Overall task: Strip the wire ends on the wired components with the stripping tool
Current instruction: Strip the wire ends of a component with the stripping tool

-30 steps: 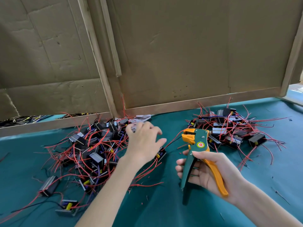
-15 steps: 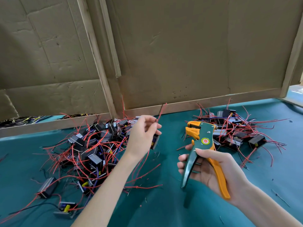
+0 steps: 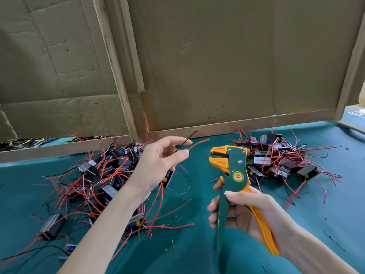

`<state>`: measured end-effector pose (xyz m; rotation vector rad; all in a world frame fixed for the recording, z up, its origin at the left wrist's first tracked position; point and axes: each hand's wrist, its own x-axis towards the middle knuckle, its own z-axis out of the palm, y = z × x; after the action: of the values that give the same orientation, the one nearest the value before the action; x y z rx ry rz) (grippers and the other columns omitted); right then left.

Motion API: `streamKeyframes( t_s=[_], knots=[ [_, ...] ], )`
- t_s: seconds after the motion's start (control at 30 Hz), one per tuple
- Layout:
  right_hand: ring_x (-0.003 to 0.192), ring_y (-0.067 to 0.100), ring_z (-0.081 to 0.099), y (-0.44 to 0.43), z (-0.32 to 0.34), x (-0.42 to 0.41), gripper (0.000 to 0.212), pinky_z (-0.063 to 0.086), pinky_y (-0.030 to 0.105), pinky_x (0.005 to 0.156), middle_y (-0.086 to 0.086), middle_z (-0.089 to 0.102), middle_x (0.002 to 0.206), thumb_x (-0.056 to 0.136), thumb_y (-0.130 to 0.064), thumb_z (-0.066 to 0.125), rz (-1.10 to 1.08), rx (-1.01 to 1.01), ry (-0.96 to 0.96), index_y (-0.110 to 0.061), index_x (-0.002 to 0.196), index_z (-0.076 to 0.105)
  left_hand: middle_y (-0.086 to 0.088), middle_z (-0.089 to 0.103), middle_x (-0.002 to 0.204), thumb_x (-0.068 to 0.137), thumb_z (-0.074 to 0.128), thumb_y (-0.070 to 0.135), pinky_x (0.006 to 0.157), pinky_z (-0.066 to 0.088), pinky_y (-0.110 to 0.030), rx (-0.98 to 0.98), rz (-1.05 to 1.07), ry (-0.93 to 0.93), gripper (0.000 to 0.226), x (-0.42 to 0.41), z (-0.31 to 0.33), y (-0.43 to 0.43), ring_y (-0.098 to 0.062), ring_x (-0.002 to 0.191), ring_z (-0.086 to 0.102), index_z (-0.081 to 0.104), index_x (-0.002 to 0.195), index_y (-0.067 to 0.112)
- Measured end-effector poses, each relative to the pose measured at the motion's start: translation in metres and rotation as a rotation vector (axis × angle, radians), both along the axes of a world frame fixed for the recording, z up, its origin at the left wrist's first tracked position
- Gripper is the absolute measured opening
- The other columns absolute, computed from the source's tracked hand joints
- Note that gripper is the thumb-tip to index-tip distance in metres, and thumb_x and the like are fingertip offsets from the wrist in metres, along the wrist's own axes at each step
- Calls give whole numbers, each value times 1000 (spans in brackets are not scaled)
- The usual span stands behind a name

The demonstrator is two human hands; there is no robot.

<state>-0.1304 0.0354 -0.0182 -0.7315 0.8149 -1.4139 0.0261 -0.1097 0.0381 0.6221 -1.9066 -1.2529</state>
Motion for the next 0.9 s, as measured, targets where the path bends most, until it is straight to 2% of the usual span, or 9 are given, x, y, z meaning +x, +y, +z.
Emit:
streamKeyframes(
  t_s=[0.07,0.13,0.23,0.37,0.5,0.6,0.7,0.8,0.9],
  knots=[
    [72,43,67,1,0,1,30,56,48,69,33,64,86,66,-14,79,18,-14,40,-10,94,71,10,64,67,85,67,6,55,37,-7,-2,-17,-2,11,-1,1,3,4,53,48,74,85,14],
    [71,43,66,2,0,1,36,55,48,69,33,64,84,62,-15,86,27,-22,65,-9,95,70,11,66,65,82,70,6,60,41,-6,5,-27,-8,8,-3,1,5,4,57,53,74,78,12],
    [71,44,65,3,0,1,35,55,49,69,33,62,83,65,-12,83,30,-31,87,-7,97,68,1,67,69,79,73,9,66,44,-13,8,-8,-6,7,-4,0,6,-3,65,55,75,74,15],
    [71,43,63,6,1,2,35,54,49,70,32,61,82,70,-9,76,33,-56,122,-4,101,63,-30,59,77,75,75,20,72,38,-33,10,-4,-18,3,-4,1,7,-21,72,47,77,76,18],
    [70,43,64,6,2,2,46,54,47,69,32,61,81,68,-10,76,17,-58,147,1,108,54,-14,44,69,79,73,22,62,29,-28,0,-55,-89,5,-2,1,8,-21,68,33,77,80,22],
    [71,43,64,6,1,2,36,54,47,69,32,61,82,71,-9,76,26,-76,148,-3,103,61,-14,46,72,77,73,25,65,28,-30,9,-81,-122,4,-1,3,9,-22,68,34,76,78,23],
    [72,44,64,6,-1,1,31,54,47,70,31,62,83,72,-12,80,50,-87,165,-9,99,66,-14,42,69,66,73,37,64,25,-32,7,-82,-118,19,-1,3,10,-25,66,30,76,74,21],
    [71,44,64,6,-2,0,40,54,48,70,30,63,82,67,-19,88,70,-83,192,-10,99,66,-13,37,67,70,76,28,60,22,-31,7,-67,-135,8,0,4,10,-26,65,27,75,70,20],
    [69,43,64,6,-1,0,45,54,46,67,30,63,79,63,-22,91,53,-65,220,-7,96,65,-14,42,71,76,75,17,65,24,-33,11,-89,-164,5,2,3,7,-26,69,31,74,71,18]
  ],
)
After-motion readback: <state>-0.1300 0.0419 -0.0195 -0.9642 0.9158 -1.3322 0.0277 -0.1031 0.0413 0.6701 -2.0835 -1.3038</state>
